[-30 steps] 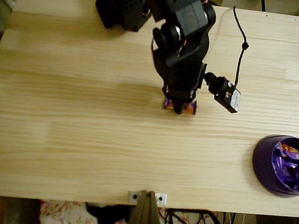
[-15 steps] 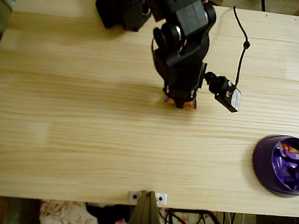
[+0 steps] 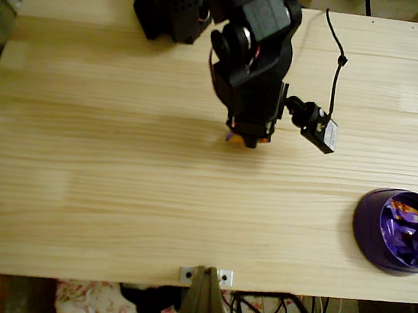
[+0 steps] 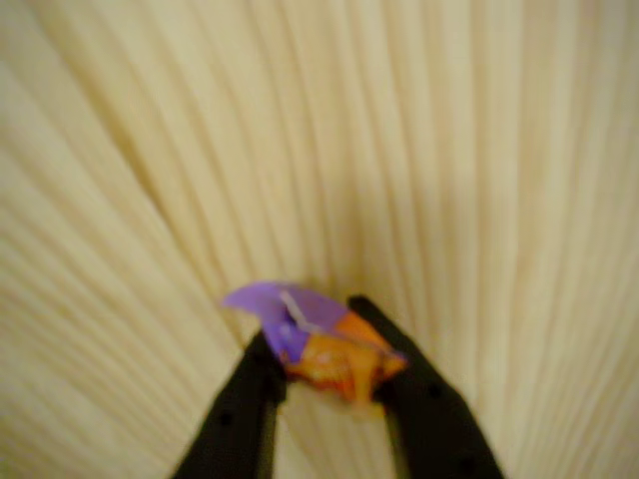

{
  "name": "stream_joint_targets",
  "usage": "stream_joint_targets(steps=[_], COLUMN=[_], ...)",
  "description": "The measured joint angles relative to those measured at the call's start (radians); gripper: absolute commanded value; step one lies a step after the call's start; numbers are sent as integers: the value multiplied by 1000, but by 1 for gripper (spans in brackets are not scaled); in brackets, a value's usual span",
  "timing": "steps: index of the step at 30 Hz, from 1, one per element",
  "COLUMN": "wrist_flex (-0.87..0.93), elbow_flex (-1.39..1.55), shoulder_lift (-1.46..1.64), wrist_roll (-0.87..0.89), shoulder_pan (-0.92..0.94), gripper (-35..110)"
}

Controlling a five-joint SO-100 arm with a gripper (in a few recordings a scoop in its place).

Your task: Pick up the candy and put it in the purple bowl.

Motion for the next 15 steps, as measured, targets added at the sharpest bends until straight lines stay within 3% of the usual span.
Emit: stream_joint_targets(steps=[15], wrist_flex=[20], elbow_flex=[0], shoulder_lift=[124], wrist_roll=[-66], shoulder_pan=[-12], gripper=[5])
